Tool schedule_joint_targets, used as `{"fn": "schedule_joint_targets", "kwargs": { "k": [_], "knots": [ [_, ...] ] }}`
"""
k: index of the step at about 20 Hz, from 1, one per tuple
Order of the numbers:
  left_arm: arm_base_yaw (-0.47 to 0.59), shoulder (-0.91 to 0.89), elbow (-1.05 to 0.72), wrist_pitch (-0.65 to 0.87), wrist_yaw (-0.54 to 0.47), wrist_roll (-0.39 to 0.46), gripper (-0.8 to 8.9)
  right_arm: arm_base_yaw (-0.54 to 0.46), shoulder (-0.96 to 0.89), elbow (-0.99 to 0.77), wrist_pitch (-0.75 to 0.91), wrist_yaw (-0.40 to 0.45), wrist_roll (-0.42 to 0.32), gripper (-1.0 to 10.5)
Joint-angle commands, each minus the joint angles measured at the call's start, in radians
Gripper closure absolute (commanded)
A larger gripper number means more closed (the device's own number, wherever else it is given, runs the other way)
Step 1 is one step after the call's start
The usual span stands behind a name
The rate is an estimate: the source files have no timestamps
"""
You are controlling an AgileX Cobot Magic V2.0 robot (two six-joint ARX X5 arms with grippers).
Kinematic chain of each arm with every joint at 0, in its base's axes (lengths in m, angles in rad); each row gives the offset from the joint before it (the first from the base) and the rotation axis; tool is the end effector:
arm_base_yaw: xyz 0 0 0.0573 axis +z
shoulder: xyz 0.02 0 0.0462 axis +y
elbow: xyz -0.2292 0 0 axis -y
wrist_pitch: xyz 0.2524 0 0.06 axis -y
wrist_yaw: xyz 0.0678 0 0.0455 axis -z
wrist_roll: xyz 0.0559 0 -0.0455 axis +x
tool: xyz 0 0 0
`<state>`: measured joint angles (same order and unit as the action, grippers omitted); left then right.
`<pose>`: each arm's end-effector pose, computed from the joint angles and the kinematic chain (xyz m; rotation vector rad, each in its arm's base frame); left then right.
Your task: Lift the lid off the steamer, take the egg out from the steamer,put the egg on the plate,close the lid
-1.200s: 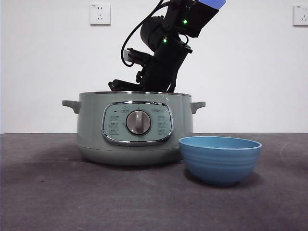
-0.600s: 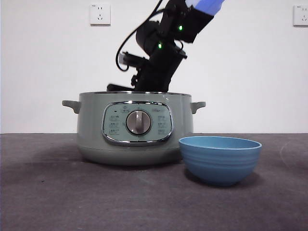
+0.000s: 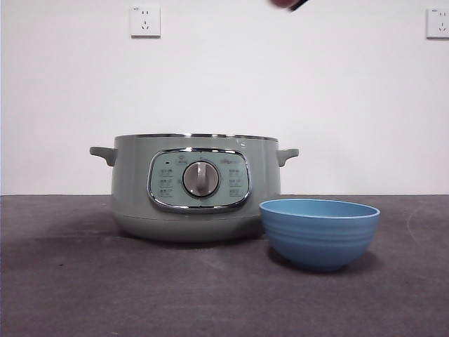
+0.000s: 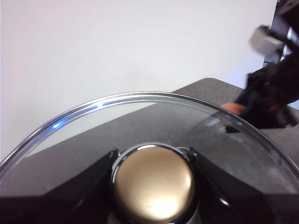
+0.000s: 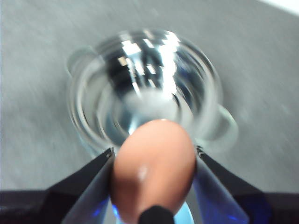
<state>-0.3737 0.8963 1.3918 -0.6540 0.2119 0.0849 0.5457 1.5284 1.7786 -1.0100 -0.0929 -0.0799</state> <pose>0.1738 -0.0808 0.4360 0.0953 0.1354 -0.5909 0.2789 0.1754 0.3681 -0.2469 0.7288 0.6376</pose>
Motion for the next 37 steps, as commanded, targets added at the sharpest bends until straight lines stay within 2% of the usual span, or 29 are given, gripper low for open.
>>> {"fn": "schedule_joint_targets", "kwargs": {
  "k": [1,6,10,13,17,24,27,32,34,35,37],
  "knots": [
    [0.003,-0.013,0.004,0.046,0.002,-0.002,8.21,-0.014,-0.031,-0.009,-0.049,-0.003,-0.016,9.6],
    [0.003,-0.012,0.004,0.032,0.002,-0.002,8.21,-0.029,-0.09,-0.148,-0.056,-0.01,-0.019,9.6],
    [0.003,-0.011,0.004,0.026,0.002,-0.002,8.21,-0.029,-0.123,-0.436,0.121,-0.016,0.005,9.6],
    [0.003,-0.011,0.004,0.01,0.002,-0.002,8.21,-0.029,-0.12,-0.657,0.314,-0.066,0.034,9.6],
    [0.003,-0.011,0.004,-0.002,0.002,-0.001,8.21,-0.029,-0.108,-0.855,0.547,-0.066,0.057,9.6],
    [0.003,-0.01,0.004,-0.018,0.002,0.006,8.21,-0.024,0.059,-0.896,0.699,-0.066,0.057,9.6],
    [0.003,-0.01,0.004,-0.029,0.002,0.01,8.21,-0.019,0.136,-0.896,0.718,-0.064,0.057,9.6],
    [0.003,-0.009,0.004,-0.028,0.002,0.017,8.21,-0.019,0.142,-0.896,0.718,-0.065,0.056,9.6],
    [0.003,-0.002,0.004,-0.028,0.002,0.017,8.21,-0.019,0.142,-0.896,0.711,-0.066,0.053,9.4],
    [0.003,0.001,0.004,-0.028,0.002,0.017,8.21,-0.014,0.142,-0.896,0.71,-0.066,0.051,8.8],
    [0.003,0.006,0.004,-0.028,0.002,0.017,8.21,-0.013,0.138,-0.894,0.71,-0.066,0.052,5.7]
  ]
}}
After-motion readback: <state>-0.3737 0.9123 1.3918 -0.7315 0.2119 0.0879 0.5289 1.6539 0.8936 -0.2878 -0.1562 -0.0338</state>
